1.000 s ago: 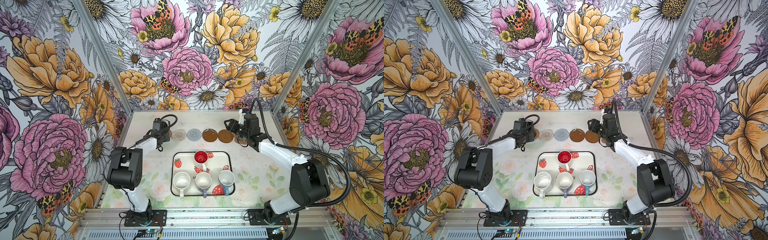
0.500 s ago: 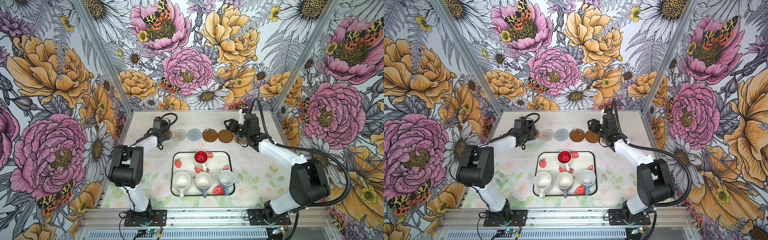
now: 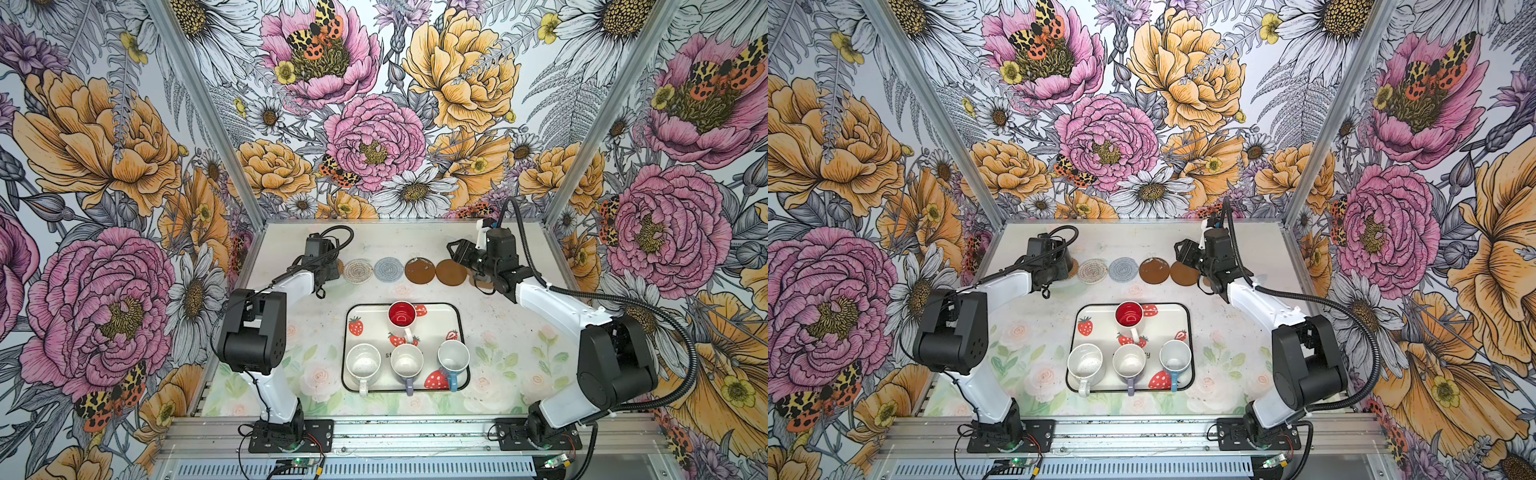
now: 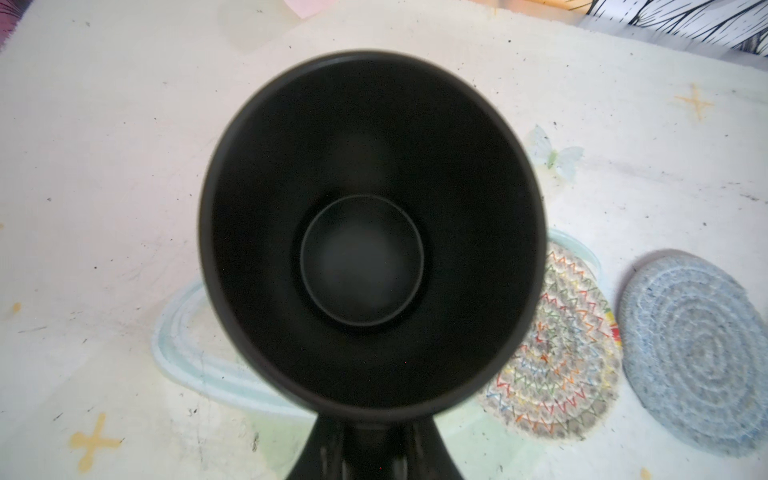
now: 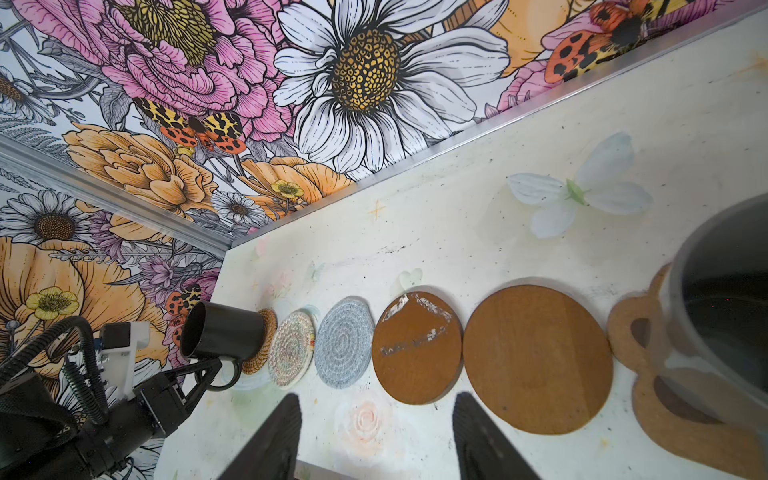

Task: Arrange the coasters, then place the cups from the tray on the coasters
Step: 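Lower the black mug onto the rattan coaster and open the left gripper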

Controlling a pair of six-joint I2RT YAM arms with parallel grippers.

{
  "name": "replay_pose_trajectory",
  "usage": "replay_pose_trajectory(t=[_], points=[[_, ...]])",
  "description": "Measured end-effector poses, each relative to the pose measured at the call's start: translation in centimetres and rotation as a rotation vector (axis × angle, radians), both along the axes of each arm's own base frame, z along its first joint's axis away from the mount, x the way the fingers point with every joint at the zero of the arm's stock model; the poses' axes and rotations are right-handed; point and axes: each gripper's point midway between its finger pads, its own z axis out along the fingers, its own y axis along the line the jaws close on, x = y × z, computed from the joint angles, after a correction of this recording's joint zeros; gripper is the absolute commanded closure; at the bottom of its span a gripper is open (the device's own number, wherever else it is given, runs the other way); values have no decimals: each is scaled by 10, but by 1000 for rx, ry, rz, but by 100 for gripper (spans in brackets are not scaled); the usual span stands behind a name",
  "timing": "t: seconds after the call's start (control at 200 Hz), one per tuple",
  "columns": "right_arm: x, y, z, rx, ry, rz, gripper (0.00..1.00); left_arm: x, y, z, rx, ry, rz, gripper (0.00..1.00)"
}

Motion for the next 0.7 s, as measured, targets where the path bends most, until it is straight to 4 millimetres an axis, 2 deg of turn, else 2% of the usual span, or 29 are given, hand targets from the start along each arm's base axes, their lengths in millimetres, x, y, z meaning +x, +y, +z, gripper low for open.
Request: replay_pose_trajectory(t=[0.701], points=[[0, 0, 0, 0, 1, 0, 40, 5, -1, -5, 4, 34, 1, 100]])
